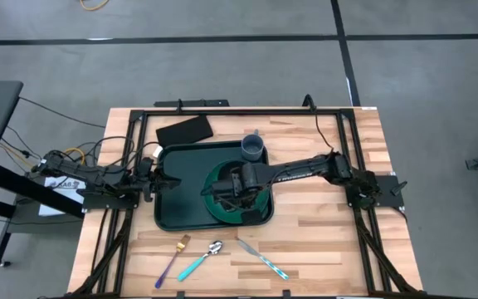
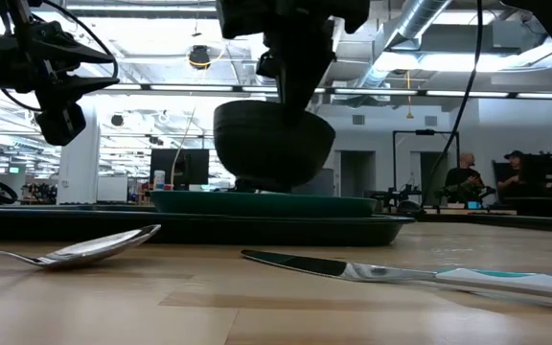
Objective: Set up tray
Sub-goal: Put the black bowl on the black tray on top of the green plate
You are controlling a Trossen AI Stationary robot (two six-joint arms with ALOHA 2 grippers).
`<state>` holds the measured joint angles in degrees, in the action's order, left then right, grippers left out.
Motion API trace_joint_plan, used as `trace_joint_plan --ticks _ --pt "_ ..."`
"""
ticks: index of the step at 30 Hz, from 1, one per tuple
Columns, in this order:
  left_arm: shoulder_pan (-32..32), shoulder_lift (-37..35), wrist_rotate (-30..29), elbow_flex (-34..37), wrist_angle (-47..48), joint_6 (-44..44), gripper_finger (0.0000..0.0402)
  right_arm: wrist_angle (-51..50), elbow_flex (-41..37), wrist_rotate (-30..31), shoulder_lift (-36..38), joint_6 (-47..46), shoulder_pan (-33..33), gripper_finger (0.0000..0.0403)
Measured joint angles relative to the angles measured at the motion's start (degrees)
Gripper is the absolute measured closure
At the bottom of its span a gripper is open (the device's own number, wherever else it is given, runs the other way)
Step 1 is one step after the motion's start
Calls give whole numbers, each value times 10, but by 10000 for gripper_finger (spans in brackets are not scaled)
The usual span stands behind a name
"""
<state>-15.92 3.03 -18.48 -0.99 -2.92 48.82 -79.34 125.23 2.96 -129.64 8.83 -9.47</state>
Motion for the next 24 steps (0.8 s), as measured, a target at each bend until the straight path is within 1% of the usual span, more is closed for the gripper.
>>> trace_joint_plan --ticks 7,10,13,18,21,24 --pt "0 0 -1 0 0 0 303 -7 0 1 -37 -8 -3 403" --pt "0 0 -2 0 0 0 303 -2 0 14 -46 -9 -8 403" --pt "0 0 -3 0 0 0 303 0 0 14 -44 -9 -7 403" --pt "0 0 -2 0 0 0 303 -2 0 -11 -43 -9 -6 402" --pt "0 0 -2 0 0 0 303 -1 0 -17 -43 -9 -9 393" --pt "0 0 -2 0 0 0 303 -1 0 -16 -43 -9 -11 371"
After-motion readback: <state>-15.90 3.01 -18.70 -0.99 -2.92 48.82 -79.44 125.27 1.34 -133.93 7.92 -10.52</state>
